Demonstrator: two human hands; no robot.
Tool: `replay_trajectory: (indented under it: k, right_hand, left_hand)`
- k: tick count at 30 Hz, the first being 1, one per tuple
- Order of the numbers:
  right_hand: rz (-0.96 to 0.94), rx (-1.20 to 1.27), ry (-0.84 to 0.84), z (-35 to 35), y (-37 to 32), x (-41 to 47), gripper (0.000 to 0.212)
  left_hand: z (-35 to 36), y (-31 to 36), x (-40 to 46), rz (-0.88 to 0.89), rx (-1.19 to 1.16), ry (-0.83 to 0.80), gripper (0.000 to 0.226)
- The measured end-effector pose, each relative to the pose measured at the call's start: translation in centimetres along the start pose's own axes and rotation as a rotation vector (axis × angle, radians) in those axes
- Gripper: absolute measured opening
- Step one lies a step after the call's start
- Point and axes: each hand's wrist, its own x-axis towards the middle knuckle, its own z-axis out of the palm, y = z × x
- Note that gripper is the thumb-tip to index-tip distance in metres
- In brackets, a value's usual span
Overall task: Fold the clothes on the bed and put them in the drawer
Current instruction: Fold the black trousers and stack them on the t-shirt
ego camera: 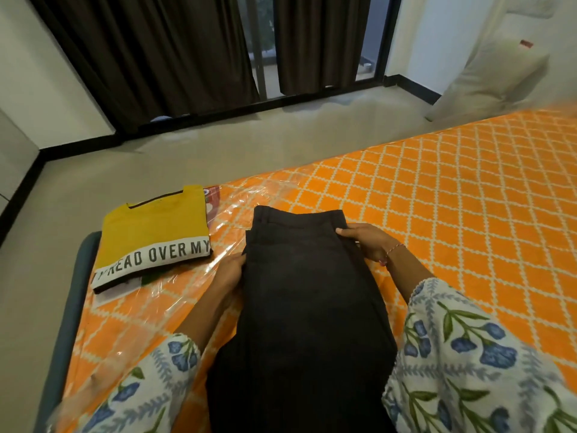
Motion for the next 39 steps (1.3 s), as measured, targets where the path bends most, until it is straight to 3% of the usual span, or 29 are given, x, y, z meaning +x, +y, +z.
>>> replay_trajectory:
  k: [2,5,8,11,14,16,19,22,25,28,31,34,36,38,39]
  right_hand:
    - [-0.06,0.058,0.189,0.2,0.4,0.8,0.008]
    - [-0.197,-0.111,0.515,0.8,2.3,2.0,0.033]
    - [-0.199,-0.424,0.623,1.2,2.7,1.7,0.03]
    - [-0.055,-0.395,0.485,0.7,2.7,1.1,0.038]
    - [0.122,-0.267,0.246,0.5,3.4,-0.4,0.042]
    - [0.13,-0.279,0.167,0.4,4.3,-1.7,0.044]
    - [-0.049,-0.47,0.35,1.0,5.0,-2.6,0.048]
    - [-0.084,-0.766,0.569,2.5,5.1,-3.8,0.05]
    - [0.014,-0.698,0.543,1.9,5.4,-5.5,0.064]
    - [0.096,-0.621,0.381,0.7,7.0,-8.6,0.062]
    - [0.133,-0.482,0.219,0.7,9.1,-11.6,0.04]
    - [0.069,-0.478,0.387,1.0,10.7,-13.1,0.053]
    - [0.005,-0.564,0.517,2.0,11.0,-15.0,0.05]
    - [-0.068,-0.66,0.587,3.2,11.8,-17.5,0.035]
    - [-0.135,-0.745,0.607,3.8,12.2,-18.4,0.038]
  left_hand:
    - [0.4,0.1,0.3,0.131,0.029,0.082,0.028]
    - [1.1,-0.6,1.6,0.343,0.464,0.244,0.034]
    - [1.0,-0.8,2.3,0.246,0.719,0.299,0.045]
    - [-0.2,-1.1,1.7,0.133,0.727,0.289,0.049]
    - [-1.4,-2.3,-0.5,0.016,0.413,0.192,0.043]
    - [-1.8,-3.4,-1.6,0.035,0.523,0.153,0.034]
    - [-1.1,-3.6,-2.1,0.089,0.782,0.192,0.026]
    - [-0.8,-3.6,-3.3,0.145,0.844,0.256,0.029]
    - [-2.0,-3.7,-4.6,0.084,0.799,0.301,0.044]
    - [-3.3,-4.8,-6.7,-0.018,0.815,0.284,0.069]
    - [-3.5,-7.8,-10.0,0.119,1.002,0.321,0.051]
    - [-3.6,-8.7,-11.9,0.262,1.009,0.368,0.035]
    - [-3.9,-8.3,-12.4,0.323,1.087,0.389,0.031]
    - [-3.8,-8.2,-13.9,0.47,1.223,0.325,0.039]
    - [-3.3,-8.6,-14.5,0.61,1.279,0.258,0.047]
